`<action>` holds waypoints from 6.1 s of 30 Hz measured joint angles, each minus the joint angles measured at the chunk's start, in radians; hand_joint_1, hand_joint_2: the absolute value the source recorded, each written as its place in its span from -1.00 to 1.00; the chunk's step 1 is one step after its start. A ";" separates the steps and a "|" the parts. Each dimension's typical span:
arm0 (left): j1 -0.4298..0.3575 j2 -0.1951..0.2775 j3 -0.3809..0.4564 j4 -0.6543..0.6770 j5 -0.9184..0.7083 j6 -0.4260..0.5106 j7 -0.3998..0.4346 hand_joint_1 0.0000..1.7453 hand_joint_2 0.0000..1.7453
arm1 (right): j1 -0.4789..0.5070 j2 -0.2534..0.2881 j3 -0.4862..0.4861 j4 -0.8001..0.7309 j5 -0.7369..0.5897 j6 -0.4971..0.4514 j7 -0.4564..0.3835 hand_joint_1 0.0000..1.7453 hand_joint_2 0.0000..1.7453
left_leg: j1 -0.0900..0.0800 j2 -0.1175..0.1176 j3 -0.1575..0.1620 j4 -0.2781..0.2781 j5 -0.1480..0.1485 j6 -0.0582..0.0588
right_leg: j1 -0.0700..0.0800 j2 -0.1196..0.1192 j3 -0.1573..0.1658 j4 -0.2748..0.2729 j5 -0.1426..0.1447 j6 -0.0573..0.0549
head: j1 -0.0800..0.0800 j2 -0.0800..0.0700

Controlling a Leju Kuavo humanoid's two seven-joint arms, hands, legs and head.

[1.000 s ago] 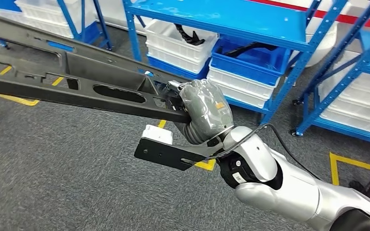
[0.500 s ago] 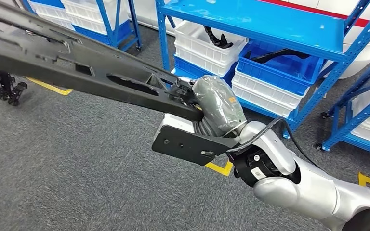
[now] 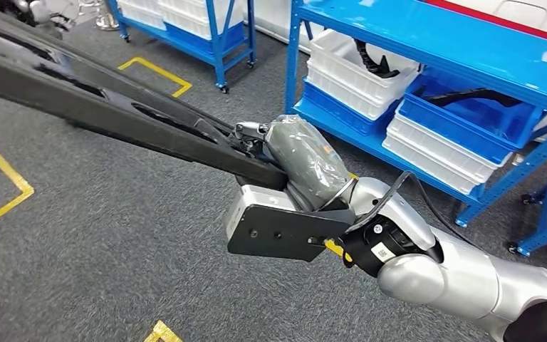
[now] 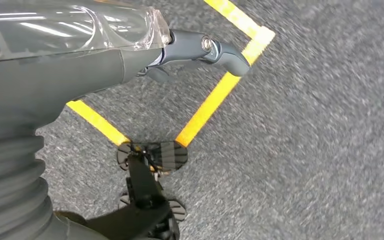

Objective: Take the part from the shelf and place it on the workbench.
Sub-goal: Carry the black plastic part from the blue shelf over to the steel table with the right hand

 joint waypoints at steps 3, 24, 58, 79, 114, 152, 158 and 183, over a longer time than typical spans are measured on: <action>0.001 0.017 0.010 0.000 -0.001 0.007 -0.002 -1.00 1.00 | 0.000 0.004 0.012 0.003 0.000 -0.016 -0.010 1.00 1.00 | 0.000 -0.029 -0.001 0.000 0.004 0.007 | -0.003 0.057 -0.082 0.195 -0.103 0.002 | 0.003 0.000; 0.010 0.081 0.016 -0.011 -0.035 0.035 0.028 -1.00 1.00 | 0.037 0.001 0.036 0.000 -0.042 0.024 -0.001 1.00 1.00 | -0.009 0.017 -0.035 0.094 -0.034 -0.029 | 0.013 0.017 0.008 -0.039 0.032 -0.039 | -0.004 0.000; 0.029 0.032 0.057 -0.018 0.055 -0.007 -0.004 -1.00 1.00 | -0.291 -0.023 0.187 -0.106 -0.221 0.098 0.056 1.00 1.00 | -0.027 0.026 -0.029 0.068 -0.026 -0.009 | 0.022 0.010 -0.001 -0.026 0.025 -0.045 | -0.005 0.000; 0.039 0.023 0.084 -0.018 0.070 -0.008 -0.019 -1.00 1.00 | -0.225 -0.114 0.205 -0.090 0.136 0.195 0.203 1.00 1.00 | -0.007 -0.112 -0.015 -0.001 0.001 -0.010 | -0.008 0.121 -0.014 -0.022 0.035 -0.015 | -0.004 0.000; 0.013 0.013 0.075 -0.018 0.030 -0.001 0.009 -1.00 1.00 | 0.080 -0.287 -0.046 0.134 0.092 0.041 0.184 1.00 1.00 | -0.014 -0.028 -0.127 0.209 -0.080 -0.016 | -0.013 0.074 -0.016 -0.001 0.018 -0.021 | -0.020 0.000; 0.005 0.014 0.068 -0.018 0.021 0.002 -0.005 -1.00 1.00 | 0.067 -0.278 -0.050 0.074 0.035 0.099 0.148 1.00 1.00 | -0.063 0.047 -0.033 0.047 -0.010 0.033 | 0.003 -0.023 -0.018 0.008 0.007 -0.025 | -0.025 0.000; 0.007 0.018 0.068 -0.018 0.022 0.002 -0.007 -1.00 1.00 | 0.059 -0.268 -0.033 0.063 0.027 0.106 0.144 1.00 1.00 | -0.061 0.010 0.001 -0.013 0.008 0.052 | 0.002 0.004 -0.027 0.058 -0.036 -0.006 | -0.024 0.000; 0.010 0.020 0.064 -0.018 0.020 -0.003 -0.011 -1.00 1.00 | 0.053 -0.262 -0.003 0.046 0.003 0.126 0.124 1.00 1.00 | -0.042 0.049 -0.034 0.030 -0.004 0.005 | -0.008 -0.013 -0.022 0.008 0.008 -0.020 | -0.030 0.000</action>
